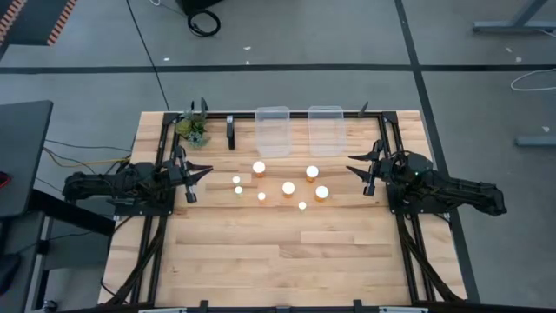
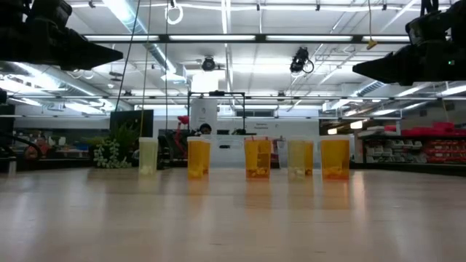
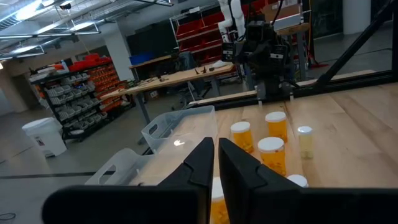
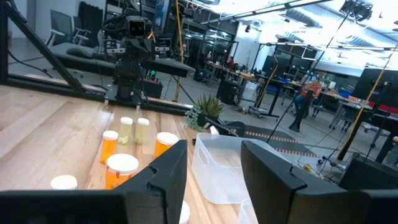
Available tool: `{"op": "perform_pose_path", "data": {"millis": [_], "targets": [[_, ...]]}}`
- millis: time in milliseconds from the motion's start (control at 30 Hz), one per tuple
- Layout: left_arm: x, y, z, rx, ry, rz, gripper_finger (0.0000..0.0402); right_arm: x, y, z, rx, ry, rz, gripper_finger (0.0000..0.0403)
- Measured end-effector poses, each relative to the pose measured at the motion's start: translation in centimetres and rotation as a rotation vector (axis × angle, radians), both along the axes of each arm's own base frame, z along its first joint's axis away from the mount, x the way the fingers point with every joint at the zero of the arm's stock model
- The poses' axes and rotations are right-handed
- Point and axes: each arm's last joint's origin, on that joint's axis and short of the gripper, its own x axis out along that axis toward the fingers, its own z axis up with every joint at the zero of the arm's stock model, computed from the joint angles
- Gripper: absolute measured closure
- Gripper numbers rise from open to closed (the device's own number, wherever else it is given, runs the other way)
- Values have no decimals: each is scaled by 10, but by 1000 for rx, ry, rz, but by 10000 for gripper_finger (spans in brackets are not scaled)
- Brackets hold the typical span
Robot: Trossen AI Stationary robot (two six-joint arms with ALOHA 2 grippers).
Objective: Pick and place medicine bottles into bin by pill shape (circle, oval)
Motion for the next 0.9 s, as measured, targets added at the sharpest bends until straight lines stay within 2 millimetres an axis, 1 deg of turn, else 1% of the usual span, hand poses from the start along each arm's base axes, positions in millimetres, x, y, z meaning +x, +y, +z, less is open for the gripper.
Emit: {"op": "perform_pose_path", "data": {"millis": [167, 467, 733, 900], "targets": [[0, 0, 0, 0, 0, 0, 376, 0, 0, 0, 0, 1, 0, 246], [0, 0, 0, 0, 0, 0, 366, 0, 0, 0, 0, 0, 0, 246], [0, 0, 0, 0, 0, 0, 376, 0, 0, 0, 0, 0, 0, 246], [0, 0, 0, 0, 0, 0, 372, 0, 0, 0, 0, 0, 0, 246]]}}
